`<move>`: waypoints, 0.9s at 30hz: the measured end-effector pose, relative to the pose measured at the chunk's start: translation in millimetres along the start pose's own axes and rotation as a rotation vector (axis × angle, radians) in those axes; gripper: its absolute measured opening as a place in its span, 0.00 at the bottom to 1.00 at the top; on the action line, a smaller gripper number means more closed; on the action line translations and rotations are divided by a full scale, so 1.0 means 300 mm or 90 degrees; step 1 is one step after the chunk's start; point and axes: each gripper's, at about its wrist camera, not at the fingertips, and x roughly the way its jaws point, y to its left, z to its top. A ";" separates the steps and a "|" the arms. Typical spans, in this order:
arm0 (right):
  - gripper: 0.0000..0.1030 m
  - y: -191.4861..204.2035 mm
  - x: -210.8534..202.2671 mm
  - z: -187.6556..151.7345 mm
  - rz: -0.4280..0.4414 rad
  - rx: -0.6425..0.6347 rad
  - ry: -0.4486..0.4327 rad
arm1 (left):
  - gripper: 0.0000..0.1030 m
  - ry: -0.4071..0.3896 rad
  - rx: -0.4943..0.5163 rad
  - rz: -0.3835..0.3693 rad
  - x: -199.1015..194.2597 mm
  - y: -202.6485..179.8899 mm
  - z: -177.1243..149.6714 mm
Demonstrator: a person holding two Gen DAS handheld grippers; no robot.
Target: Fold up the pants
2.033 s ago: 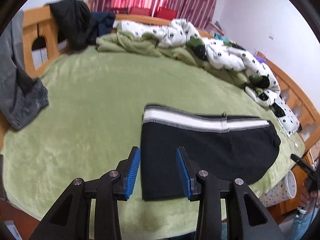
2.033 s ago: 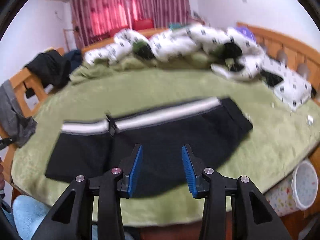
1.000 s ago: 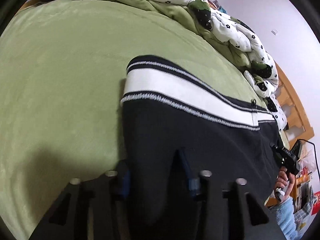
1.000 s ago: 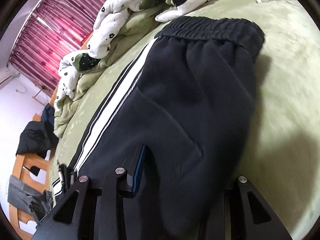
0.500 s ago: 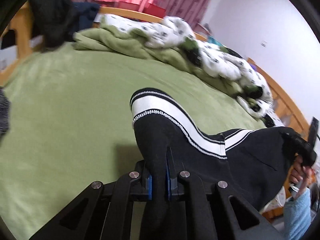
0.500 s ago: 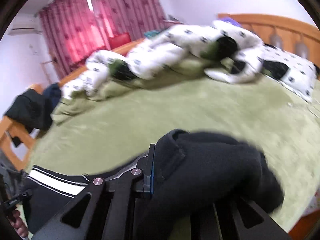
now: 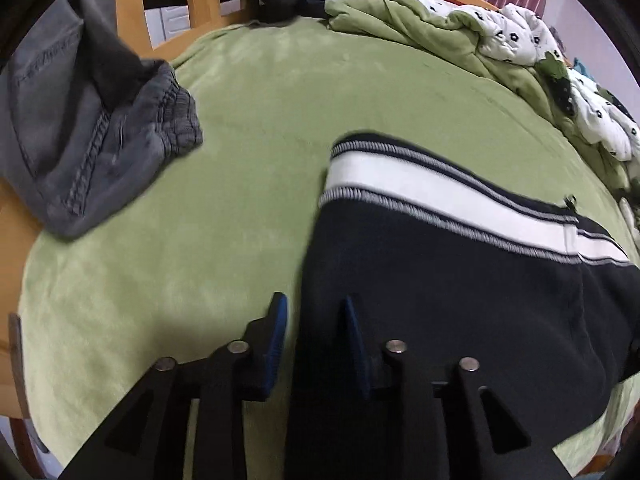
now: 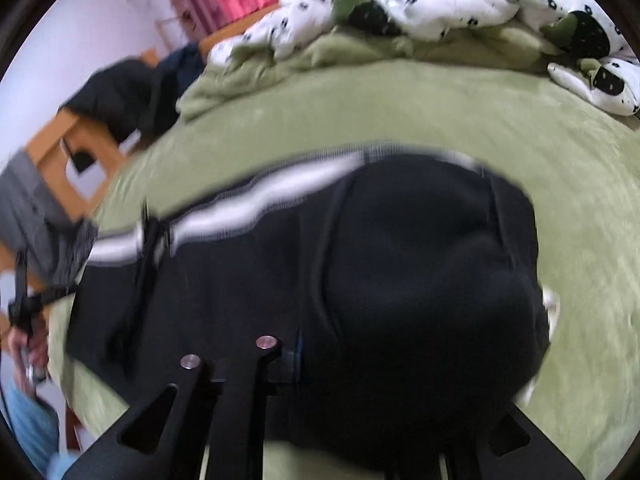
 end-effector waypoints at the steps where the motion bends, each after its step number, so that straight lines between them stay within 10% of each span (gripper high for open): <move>1: 0.22 -0.019 -0.026 -0.052 0.006 -0.006 0.012 | 0.33 -0.007 0.001 -0.003 -0.014 0.000 -0.016; 8: 0.30 -0.210 -0.243 -0.218 -0.036 0.021 -0.018 | 0.46 -0.060 0.014 -0.009 -0.141 -0.043 -0.090; 15: 0.32 -0.287 -0.171 -0.188 -0.036 0.059 -0.037 | 0.46 -0.062 0.020 -0.044 -0.212 -0.125 -0.109; 19: 0.69 -0.292 -0.042 -0.118 -0.035 0.101 -0.050 | 0.46 -0.053 0.026 -0.067 -0.236 -0.166 -0.126; 23: 0.44 -0.314 0.016 -0.076 0.026 0.155 -0.076 | 0.46 -0.066 0.063 -0.048 -0.256 -0.227 -0.147; 27: 0.25 -0.268 -0.110 -0.017 -0.075 0.007 -0.178 | 0.46 -0.068 0.106 -0.008 -0.247 -0.280 -0.163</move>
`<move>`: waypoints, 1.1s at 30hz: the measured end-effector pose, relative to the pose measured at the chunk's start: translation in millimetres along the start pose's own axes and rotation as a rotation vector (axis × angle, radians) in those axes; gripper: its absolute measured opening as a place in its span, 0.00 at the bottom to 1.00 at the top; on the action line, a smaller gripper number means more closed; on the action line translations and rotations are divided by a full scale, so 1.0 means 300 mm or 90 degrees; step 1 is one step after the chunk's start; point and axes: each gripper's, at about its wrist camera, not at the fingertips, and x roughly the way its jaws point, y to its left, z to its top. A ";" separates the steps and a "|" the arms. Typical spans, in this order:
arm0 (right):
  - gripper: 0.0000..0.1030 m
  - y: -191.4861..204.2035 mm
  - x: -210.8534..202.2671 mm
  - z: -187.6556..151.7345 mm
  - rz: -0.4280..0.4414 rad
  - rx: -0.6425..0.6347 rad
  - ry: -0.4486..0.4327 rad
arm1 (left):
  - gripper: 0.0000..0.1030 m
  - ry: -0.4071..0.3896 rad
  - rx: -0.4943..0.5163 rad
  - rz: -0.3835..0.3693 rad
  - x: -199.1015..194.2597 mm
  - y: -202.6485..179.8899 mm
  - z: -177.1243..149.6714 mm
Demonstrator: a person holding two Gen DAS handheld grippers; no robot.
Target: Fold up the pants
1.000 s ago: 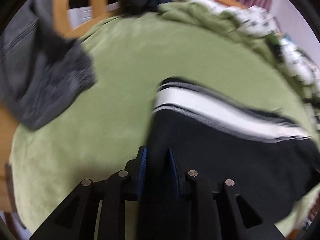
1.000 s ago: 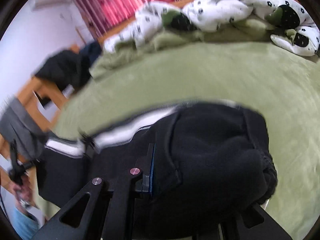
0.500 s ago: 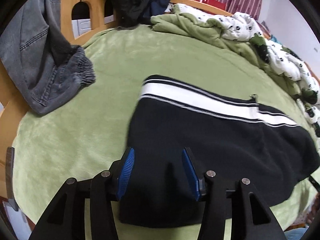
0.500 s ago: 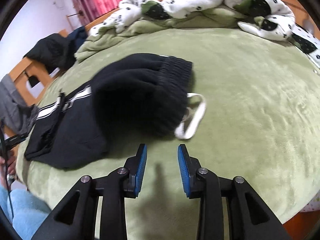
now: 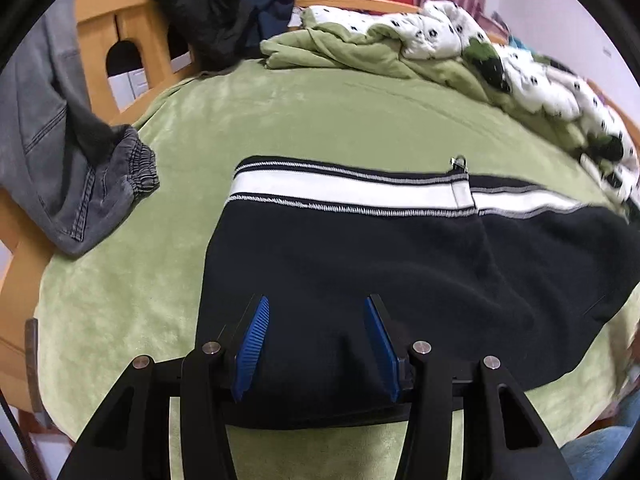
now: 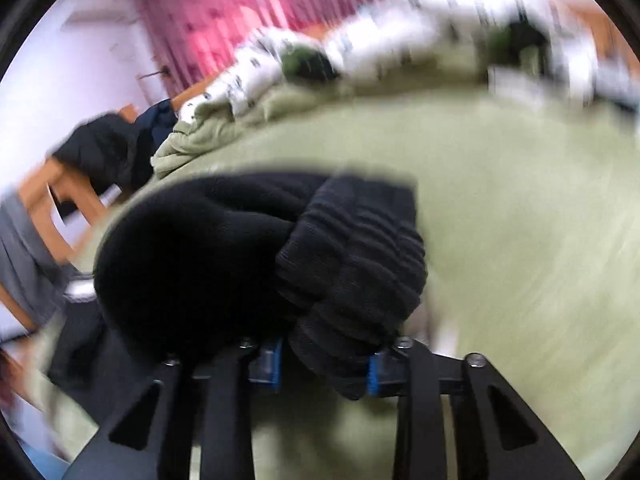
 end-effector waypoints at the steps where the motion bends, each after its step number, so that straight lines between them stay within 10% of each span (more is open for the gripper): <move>1: 0.25 -0.013 -0.038 0.043 -0.022 -0.042 -0.035 | 0.46 0.003 0.001 -0.005 0.003 -0.005 -0.002; 6: 0.30 -0.112 -0.031 0.134 -0.084 -0.114 -0.030 | 0.46 0.011 -0.017 -0.034 0.021 -0.005 -0.015; 10: 0.46 -0.200 0.053 0.039 -0.087 -0.087 0.089 | 0.46 0.020 -0.026 -0.042 0.027 0.005 -0.028; 16: 0.49 -0.213 -0.066 -0.052 -0.124 -0.074 0.097 | 0.46 0.017 -0.017 -0.052 0.008 0.022 -0.055; 24: 0.48 -0.240 -0.232 -0.040 -0.013 0.097 0.077 | 0.46 0.034 -0.076 -0.127 0.009 0.038 -0.085; 33: 0.51 -0.173 0.022 -0.109 -0.106 0.046 0.156 | 0.46 0.044 -0.106 -0.122 0.007 0.098 -0.105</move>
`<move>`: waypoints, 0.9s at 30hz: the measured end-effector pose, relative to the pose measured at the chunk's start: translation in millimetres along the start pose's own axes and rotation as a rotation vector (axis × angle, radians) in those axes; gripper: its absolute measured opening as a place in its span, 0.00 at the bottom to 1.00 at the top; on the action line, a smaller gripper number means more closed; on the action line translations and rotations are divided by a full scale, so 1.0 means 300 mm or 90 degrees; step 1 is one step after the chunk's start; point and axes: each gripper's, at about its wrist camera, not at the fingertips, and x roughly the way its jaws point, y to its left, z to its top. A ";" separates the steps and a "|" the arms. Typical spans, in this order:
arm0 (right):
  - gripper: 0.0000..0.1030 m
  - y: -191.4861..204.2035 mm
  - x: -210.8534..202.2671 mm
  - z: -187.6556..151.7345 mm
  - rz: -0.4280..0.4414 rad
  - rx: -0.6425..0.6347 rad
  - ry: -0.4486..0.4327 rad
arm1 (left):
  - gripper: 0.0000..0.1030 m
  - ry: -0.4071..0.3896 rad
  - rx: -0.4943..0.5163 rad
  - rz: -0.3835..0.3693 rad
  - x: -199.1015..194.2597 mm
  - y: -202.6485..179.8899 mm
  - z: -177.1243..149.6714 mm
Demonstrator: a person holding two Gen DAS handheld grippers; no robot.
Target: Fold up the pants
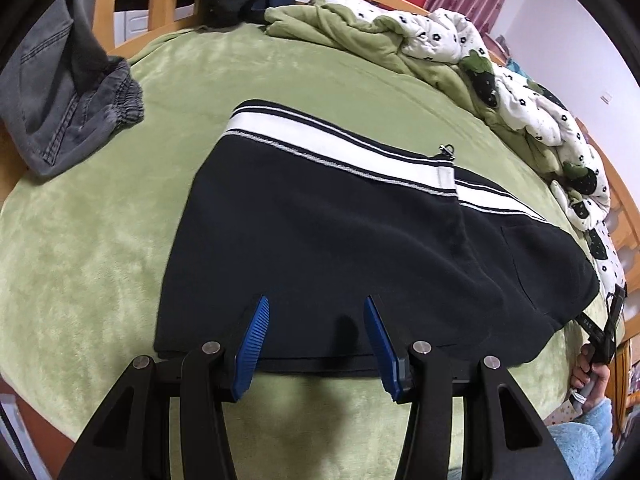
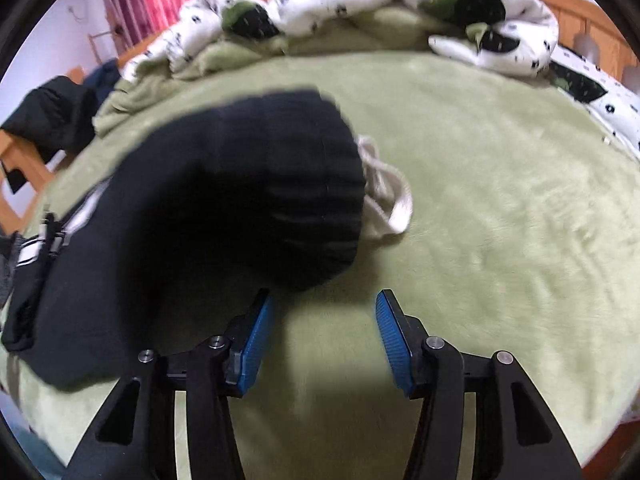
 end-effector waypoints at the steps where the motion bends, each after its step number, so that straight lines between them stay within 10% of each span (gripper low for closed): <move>1: 0.42 0.005 0.016 0.009 -0.005 0.002 -0.011 | 0.46 0.001 -0.001 0.002 0.002 0.003 0.002; 4: 0.04 0.043 0.030 0.034 -0.001 -0.034 -0.040 | 0.46 0.003 -0.001 0.012 0.013 0.000 0.011; 7: 0.00 0.049 -0.022 0.084 -0.070 -0.114 -0.127 | 0.46 0.006 -0.001 0.009 0.023 -0.008 0.021; 13: 0.00 -0.200 -0.073 0.211 -0.056 0.094 -0.147 | 0.46 0.009 -0.005 -0.019 0.046 -0.043 0.026; 20: 0.17 -0.216 -0.116 0.101 0.037 0.129 -0.025 | 0.46 0.014 0.013 -0.033 0.046 -0.076 0.003; 27: 0.40 -0.058 -0.155 -0.008 0.042 0.023 -0.036 | 0.46 0.018 0.012 -0.044 0.023 -0.069 -0.011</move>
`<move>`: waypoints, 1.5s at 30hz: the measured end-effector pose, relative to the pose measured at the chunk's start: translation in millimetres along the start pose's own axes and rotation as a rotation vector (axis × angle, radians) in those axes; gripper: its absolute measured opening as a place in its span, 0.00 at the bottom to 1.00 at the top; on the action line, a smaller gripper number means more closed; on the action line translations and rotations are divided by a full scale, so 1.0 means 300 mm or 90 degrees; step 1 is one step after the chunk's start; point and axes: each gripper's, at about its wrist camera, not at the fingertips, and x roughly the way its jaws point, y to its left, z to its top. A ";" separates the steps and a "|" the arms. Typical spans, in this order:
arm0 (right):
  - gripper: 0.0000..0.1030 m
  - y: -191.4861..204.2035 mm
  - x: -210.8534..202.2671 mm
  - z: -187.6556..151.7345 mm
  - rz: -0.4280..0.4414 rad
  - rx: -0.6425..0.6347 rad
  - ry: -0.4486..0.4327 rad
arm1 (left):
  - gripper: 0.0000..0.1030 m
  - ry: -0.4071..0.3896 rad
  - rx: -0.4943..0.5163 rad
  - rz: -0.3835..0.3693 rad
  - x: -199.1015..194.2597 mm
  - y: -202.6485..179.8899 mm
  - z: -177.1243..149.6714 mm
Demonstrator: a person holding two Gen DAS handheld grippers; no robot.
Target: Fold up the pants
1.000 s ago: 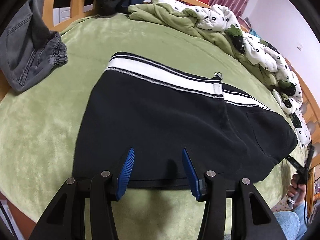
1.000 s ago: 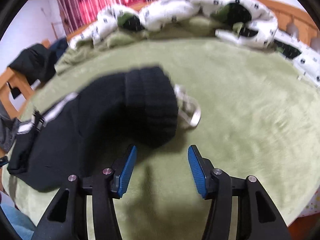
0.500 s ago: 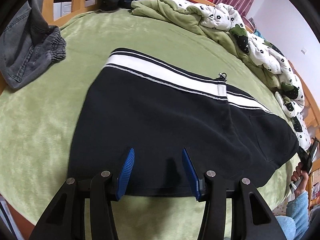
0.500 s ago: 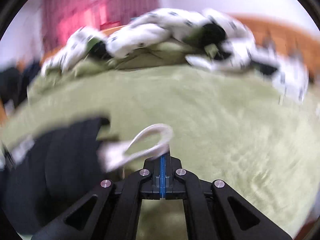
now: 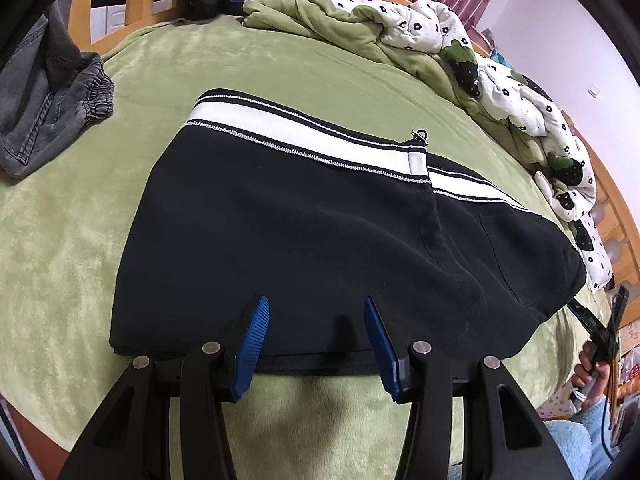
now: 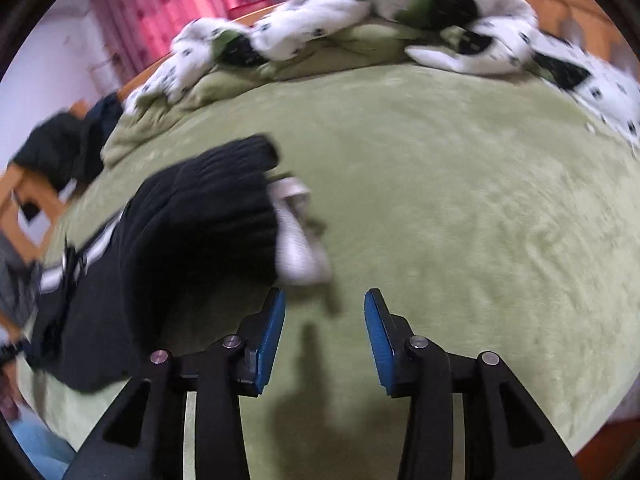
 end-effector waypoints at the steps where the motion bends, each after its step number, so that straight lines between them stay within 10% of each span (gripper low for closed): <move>1: 0.42 0.022 0.012 -0.004 0.006 -0.010 -0.005 | 0.46 -0.001 0.000 0.000 -0.004 0.003 0.000; 7: 0.48 0.086 0.168 0.038 0.027 -0.018 0.011 | 0.46 -0.002 0.008 0.027 -0.021 0.019 -0.009; 11: 0.07 0.097 0.180 0.078 0.023 -0.015 -0.045 | 0.46 0.002 0.002 0.038 -0.004 0.028 0.000; 18: 0.02 0.148 0.057 0.182 -0.084 -0.163 -0.234 | 0.46 0.007 0.003 0.032 0.028 0.003 0.020; 22: 0.00 0.092 0.150 0.217 -0.220 -0.148 -0.191 | 0.46 0.003 0.014 0.023 0.026 -0.020 0.016; 30: 0.03 -0.164 0.072 0.188 -0.119 0.037 -0.106 | 0.46 -0.013 0.004 0.012 0.014 -0.016 0.008; 35: 0.03 -0.009 -0.028 0.206 -0.076 -0.023 -0.115 | 0.46 -0.028 -0.018 0.000 -0.015 0.004 0.012; 41: 0.31 0.277 0.022 0.275 0.007 -0.141 -0.130 | 0.46 -0.056 -0.022 0.031 -0.074 0.059 0.005; 45: 0.31 0.331 0.239 0.218 -0.060 -0.246 -0.041 | 0.46 -0.077 -0.044 0.056 -0.123 0.152 -0.018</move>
